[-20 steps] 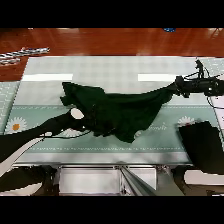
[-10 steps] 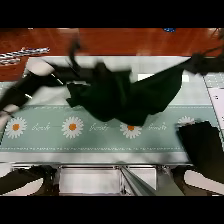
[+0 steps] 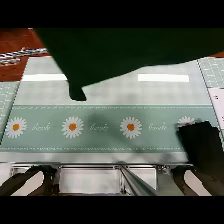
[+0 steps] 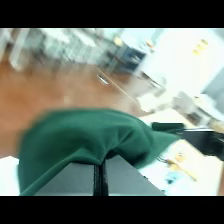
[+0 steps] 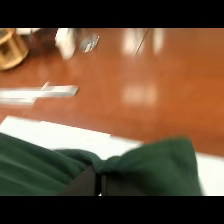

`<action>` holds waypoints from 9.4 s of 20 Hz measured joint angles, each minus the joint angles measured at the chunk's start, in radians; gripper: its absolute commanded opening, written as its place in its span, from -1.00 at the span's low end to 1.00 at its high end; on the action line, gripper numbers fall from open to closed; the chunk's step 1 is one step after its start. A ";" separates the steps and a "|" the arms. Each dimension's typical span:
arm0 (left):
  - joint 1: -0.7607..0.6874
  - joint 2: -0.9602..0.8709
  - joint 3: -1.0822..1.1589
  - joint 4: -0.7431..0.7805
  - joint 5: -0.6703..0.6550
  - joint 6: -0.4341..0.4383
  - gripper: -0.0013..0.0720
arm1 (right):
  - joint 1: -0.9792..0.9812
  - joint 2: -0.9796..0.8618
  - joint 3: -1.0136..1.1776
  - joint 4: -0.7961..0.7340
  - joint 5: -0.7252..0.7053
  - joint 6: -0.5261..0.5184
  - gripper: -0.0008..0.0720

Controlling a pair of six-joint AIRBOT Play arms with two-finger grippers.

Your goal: Fold the shirts.

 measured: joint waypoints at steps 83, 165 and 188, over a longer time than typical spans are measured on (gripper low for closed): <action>0.216 -0.029 -1.368 0.472 -0.077 0.038 0.42 | 0.040 -0.241 -1.117 -0.098 -0.193 0.049 -0.91; 0.300 -0.447 -0.441 0.855 -0.405 -0.124 0.42 | -0.259 -0.610 -0.404 0.061 0.128 -0.016 0.14; 0.301 -0.311 -1.206 0.308 0.090 0.380 -0.90 | -0.223 -0.355 -0.991 0.279 0.022 -0.200 0.14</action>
